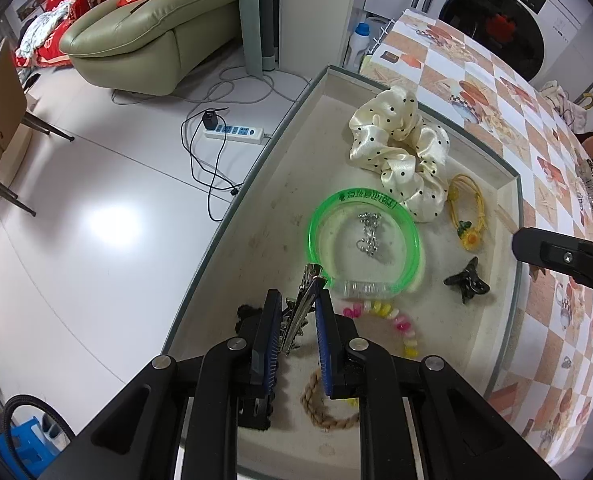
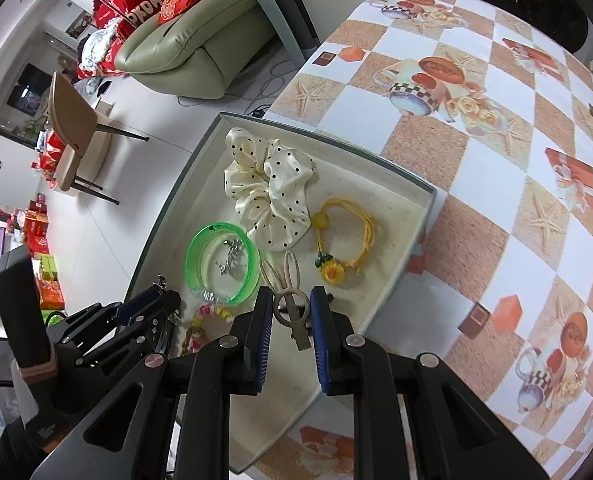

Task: Organize jewelry
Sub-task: 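Lower both clips into the tray and open both tools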

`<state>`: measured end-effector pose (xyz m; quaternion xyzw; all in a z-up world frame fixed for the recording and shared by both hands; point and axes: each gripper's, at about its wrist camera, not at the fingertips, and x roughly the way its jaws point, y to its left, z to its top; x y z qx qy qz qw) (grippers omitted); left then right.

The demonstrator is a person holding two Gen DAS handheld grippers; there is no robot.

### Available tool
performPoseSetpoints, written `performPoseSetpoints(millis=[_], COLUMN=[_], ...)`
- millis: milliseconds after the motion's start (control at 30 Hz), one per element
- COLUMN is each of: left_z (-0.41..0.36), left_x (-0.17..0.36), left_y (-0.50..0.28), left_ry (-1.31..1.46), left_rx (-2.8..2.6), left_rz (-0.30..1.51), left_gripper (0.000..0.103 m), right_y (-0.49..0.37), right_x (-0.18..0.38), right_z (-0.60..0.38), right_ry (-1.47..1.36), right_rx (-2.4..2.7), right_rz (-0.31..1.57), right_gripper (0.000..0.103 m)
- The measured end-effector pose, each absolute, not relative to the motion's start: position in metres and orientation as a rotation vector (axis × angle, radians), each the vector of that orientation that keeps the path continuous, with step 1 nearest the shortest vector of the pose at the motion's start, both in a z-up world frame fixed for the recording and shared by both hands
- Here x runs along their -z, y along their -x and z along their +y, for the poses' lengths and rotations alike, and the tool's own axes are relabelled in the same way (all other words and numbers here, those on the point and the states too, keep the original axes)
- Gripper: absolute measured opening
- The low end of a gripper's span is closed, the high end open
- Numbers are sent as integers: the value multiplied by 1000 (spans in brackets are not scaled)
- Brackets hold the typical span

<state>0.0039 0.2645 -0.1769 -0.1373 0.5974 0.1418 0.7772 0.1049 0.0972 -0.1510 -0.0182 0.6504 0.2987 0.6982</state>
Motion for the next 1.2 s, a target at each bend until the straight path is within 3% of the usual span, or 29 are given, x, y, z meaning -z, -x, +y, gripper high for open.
performPoseSetpoints(millis=[1067,1200], left_z=[255,253], left_x=[190,183], left_y=[-19,-18], left_ry=[200,196], left_rx=[-340,-344], left_rz=[1312,1312], left_gripper=[22,22], right_y=[-114,-110], right_x=[200,193], right_z=[128,127], right_ry=[113,106], right_rx=[-654,-658], right_rz=[1503,1498], right_gripper=[21,29])
